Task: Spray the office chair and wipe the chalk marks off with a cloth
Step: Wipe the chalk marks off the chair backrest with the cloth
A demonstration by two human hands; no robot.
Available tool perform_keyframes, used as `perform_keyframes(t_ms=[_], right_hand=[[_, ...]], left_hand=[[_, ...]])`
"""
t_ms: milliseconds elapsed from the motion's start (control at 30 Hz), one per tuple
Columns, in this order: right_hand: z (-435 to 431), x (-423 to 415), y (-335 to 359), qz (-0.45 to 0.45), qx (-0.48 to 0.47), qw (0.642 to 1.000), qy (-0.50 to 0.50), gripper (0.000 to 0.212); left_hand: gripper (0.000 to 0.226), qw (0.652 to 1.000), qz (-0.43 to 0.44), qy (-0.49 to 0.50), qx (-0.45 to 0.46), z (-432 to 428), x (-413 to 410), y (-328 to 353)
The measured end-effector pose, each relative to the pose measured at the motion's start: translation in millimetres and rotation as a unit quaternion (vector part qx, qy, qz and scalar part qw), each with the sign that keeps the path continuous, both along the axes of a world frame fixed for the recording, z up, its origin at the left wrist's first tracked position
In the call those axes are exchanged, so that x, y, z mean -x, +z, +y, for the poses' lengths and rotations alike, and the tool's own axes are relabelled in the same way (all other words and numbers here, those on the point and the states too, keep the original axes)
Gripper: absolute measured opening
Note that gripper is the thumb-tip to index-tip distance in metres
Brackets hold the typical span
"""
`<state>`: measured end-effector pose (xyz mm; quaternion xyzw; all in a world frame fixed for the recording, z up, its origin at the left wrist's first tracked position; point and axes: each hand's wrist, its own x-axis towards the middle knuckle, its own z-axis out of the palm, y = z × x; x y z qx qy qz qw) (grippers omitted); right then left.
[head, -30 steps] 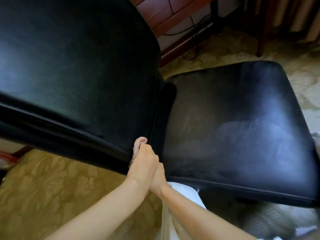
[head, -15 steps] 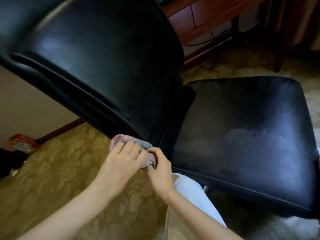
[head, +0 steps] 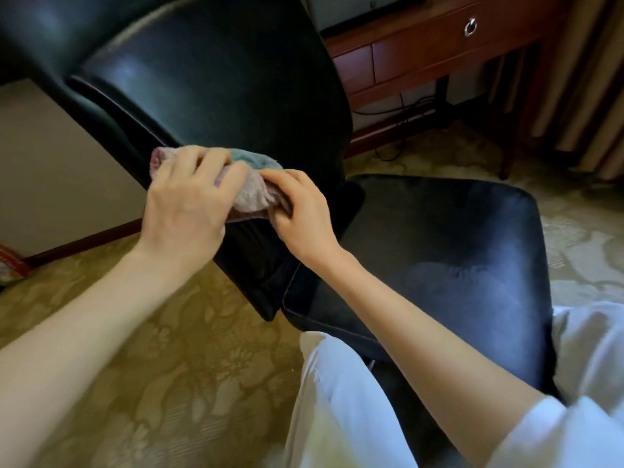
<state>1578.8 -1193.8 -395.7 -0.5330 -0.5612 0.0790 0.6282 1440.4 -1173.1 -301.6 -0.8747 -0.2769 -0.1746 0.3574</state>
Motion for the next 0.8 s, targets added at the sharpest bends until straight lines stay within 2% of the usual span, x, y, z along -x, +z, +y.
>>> perform_keyframes(t_ms=[267,500,800], right_hand=[[10,-4,-47,-0.077,0.018,0.997,0.016,0.042],[10,-15,-96,-0.128,0.058,0.990,0.012,0.041],[13,-2,-151,-0.215,0.206,0.953,0.048,0.045]], left_hand=[[0.037,0.998,-0.051,-0.012,0.039,6,24,-70],[0.030,0.995,-0.078,-0.032,0.056,3,18,-134],[0.035,0.988,-0.042,0.009,0.149,6,27,-194]])
